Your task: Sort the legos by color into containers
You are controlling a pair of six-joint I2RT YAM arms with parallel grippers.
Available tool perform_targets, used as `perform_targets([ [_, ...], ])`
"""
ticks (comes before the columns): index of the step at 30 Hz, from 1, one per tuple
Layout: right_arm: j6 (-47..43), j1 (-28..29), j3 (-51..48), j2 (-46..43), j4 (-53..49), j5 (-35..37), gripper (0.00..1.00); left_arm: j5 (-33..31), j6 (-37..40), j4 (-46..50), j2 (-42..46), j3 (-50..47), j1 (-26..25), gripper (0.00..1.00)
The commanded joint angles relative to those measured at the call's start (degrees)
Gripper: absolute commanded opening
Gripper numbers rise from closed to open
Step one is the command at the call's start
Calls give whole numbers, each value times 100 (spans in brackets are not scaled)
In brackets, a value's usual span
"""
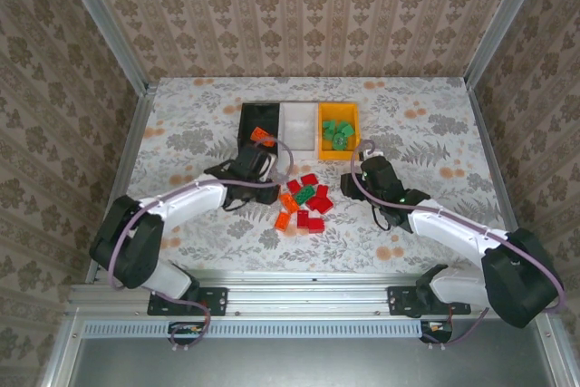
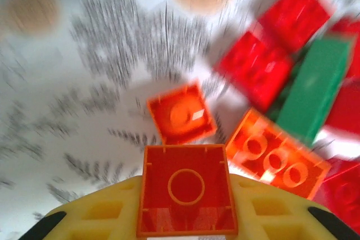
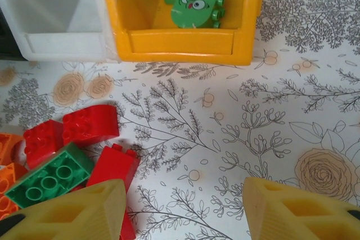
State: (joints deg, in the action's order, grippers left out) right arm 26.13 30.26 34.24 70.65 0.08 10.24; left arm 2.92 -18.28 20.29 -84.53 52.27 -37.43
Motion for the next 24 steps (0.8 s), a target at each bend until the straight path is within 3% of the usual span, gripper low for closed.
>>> perform_targets([
  [1,41,41,29,145,90,-66,58,-575,178,605,35,1089,245,32],
  [6,54,50,-9,126,129,-24,58,-866,-112,1172,-1331,2952,882,29],
  [10,50,50,-14,117,125,16,59,-328,-489,1650,-2611,4396,1352,29],
  [15,42,50,-23,62,110,39,60,5,-537,2260,-3782,5858,1475,32],
  [21,2,50,-7,53,75,111,60,98,-448,2424,-4351,6376,1515,36],
  [24,-11,50,-14,24,57,145,61,131,-431,2444,-4392,6427,1511,49],
])
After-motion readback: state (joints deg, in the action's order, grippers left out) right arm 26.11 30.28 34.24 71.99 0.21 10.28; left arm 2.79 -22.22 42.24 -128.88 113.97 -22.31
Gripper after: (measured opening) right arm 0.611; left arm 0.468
